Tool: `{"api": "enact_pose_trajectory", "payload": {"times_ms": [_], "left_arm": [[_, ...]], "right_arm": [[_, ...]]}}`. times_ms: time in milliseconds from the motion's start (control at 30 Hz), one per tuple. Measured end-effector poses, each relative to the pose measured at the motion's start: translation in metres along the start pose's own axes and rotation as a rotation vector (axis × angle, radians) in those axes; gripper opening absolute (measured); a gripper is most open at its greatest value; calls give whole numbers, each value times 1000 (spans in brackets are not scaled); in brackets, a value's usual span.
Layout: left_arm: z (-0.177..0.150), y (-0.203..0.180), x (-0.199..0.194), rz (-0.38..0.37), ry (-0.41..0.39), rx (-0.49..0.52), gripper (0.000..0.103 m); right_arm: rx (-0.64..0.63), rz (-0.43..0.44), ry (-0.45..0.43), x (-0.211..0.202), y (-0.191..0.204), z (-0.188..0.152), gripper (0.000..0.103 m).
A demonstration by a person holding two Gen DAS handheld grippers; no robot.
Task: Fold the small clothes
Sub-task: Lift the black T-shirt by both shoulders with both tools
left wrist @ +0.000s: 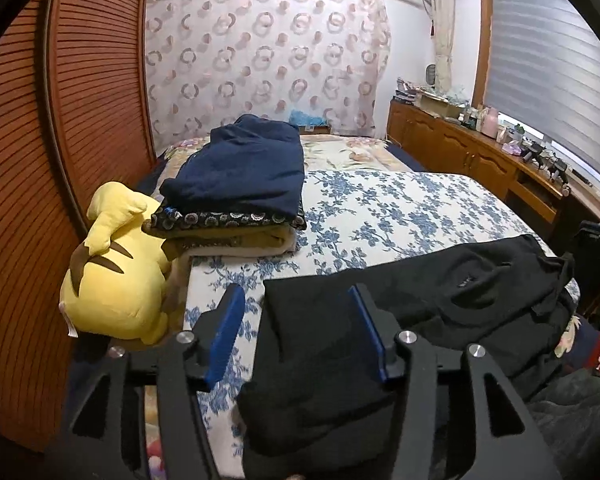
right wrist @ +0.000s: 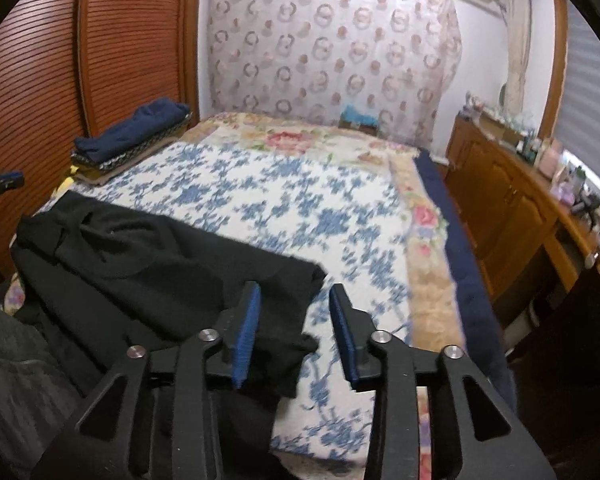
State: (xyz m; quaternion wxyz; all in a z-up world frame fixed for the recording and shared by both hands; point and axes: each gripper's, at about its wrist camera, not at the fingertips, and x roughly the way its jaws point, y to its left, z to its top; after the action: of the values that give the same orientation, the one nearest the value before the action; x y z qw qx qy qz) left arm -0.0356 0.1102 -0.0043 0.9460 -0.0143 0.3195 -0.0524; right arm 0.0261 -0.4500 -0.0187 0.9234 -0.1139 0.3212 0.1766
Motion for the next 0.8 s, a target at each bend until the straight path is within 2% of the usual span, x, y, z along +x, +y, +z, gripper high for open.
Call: {"api": "enact_pose_trajectory", "payload": {"times_ms": [167,367,533,667,800], "left_arm": [[9,2,28,32,37,29,53],[13,4,64,22,84,36,53],[9,8,95,24,153,46,53],[0,14,116,15,217,27,53],[-6,17,120,-5,224,7,53]], "right_arm": [[-25,-8,-37,2,-4,14,51],[-7,49,-41,35,-4,27,51],[-16,75,0,73,-1,32,51],[5,87,68,103,-3,28,51],[18,86,106,120,-7,19,51]]}}
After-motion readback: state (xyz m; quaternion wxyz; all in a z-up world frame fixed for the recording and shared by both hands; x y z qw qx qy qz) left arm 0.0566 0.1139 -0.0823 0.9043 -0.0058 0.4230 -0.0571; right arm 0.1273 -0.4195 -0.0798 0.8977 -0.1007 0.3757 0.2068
